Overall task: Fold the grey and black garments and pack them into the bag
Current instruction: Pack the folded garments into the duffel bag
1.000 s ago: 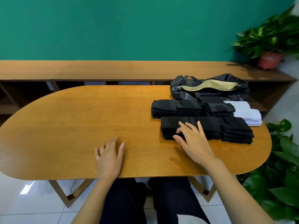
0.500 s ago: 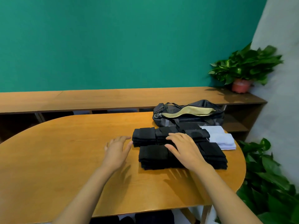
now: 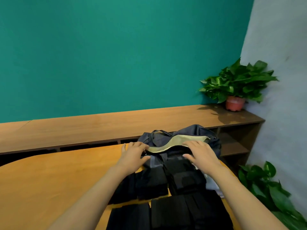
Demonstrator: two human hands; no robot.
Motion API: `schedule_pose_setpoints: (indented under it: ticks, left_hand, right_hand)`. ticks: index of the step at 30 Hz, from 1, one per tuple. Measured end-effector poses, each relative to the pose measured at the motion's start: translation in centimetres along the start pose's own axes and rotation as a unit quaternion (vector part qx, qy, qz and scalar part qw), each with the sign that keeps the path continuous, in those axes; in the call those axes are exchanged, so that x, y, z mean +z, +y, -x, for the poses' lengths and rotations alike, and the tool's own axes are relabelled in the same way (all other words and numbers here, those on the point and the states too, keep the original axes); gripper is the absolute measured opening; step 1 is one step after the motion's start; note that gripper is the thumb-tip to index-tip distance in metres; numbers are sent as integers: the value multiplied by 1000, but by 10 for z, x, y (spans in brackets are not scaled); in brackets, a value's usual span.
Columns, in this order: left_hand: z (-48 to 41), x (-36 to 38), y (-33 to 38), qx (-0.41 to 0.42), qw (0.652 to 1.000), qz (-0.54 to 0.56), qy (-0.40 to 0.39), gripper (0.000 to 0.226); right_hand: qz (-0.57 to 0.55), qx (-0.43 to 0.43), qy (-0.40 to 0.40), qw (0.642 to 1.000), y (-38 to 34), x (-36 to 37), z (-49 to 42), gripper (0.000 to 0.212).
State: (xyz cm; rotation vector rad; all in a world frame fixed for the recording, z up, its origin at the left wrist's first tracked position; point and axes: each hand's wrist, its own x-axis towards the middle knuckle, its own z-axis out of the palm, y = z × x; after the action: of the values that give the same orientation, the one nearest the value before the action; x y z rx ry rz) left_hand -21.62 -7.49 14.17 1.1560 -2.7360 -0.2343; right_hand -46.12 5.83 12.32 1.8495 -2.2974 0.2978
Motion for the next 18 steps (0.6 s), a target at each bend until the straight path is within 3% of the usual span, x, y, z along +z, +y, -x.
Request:
schedule_pose_setpoints:
  ticks: [9,13,15,18]
  left_hand:
    - [-118,55,-33,52,992,-37,-113,75]
    - [-144,74,-42,81,992,-56,-74,58]
    - [-152,79,-45,86,994,-60,-30,36]
    - [-160,86,-50,87,995,-51,18,25]
  right_hand:
    - [31,47,-69,996,54,40,-83,87]
    - [21,46,-89,995,59,66,-111,99]
    - [31,56,-94,993,59,79,-122,91]
    - [32,81,-78,993,55,92,-135,51]
